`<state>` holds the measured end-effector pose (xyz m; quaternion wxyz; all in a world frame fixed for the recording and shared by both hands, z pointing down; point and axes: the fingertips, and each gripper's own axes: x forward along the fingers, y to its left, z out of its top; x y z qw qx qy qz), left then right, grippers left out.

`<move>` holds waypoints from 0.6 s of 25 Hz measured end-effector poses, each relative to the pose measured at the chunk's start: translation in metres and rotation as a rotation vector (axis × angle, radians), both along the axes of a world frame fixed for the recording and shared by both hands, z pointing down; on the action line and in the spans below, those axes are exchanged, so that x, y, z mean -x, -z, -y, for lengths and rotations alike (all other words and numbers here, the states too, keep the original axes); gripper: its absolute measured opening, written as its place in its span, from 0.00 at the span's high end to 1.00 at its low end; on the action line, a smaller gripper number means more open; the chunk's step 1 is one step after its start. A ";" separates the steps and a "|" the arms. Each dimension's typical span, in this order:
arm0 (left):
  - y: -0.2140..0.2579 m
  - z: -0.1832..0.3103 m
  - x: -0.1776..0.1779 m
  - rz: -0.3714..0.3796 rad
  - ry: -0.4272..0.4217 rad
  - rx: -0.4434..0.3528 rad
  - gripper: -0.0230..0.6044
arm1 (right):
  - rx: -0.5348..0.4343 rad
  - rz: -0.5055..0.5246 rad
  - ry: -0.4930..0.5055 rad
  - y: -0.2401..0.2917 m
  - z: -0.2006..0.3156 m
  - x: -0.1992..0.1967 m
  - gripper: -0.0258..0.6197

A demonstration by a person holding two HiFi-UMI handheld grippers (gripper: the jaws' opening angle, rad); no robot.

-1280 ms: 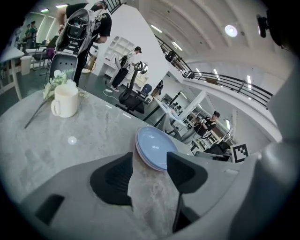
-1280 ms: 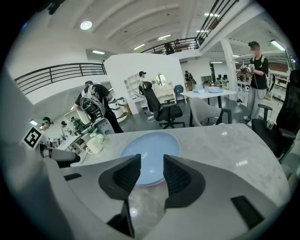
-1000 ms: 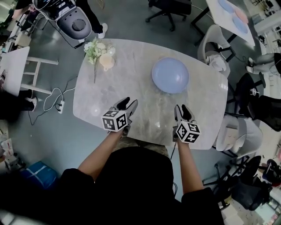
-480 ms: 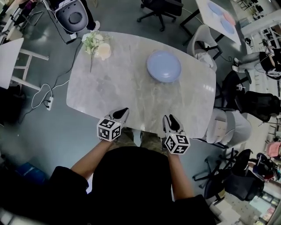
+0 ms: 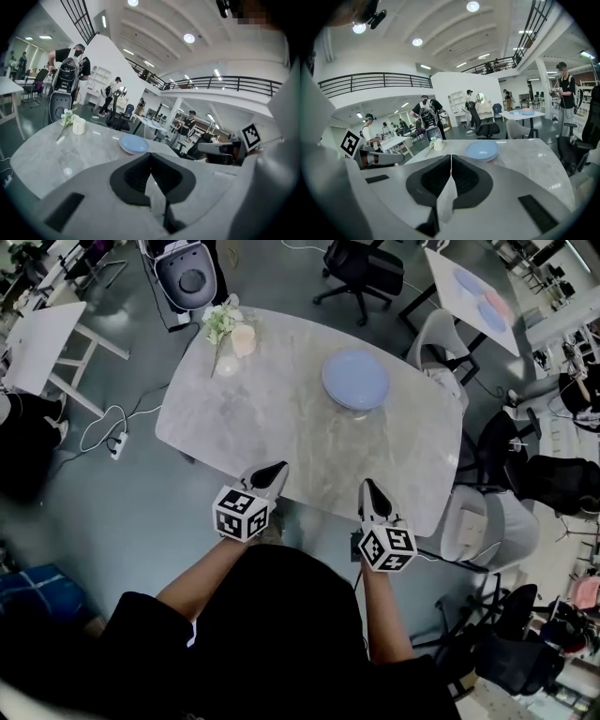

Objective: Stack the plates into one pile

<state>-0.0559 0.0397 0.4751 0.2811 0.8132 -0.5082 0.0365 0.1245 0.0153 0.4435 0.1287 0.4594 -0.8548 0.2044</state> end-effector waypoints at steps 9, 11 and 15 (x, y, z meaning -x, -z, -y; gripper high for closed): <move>0.025 -0.083 -0.070 0.007 0.099 -0.039 0.94 | -0.084 -0.023 0.025 0.032 -0.078 -0.069 0.94; 0.033 -0.102 -0.081 0.020 0.105 -0.061 0.94 | -0.110 -0.016 0.016 0.039 -0.096 -0.082 0.94; 0.053 -0.121 -0.104 0.048 0.105 -0.117 0.94 | -0.164 -0.016 0.001 0.057 -0.116 -0.109 0.94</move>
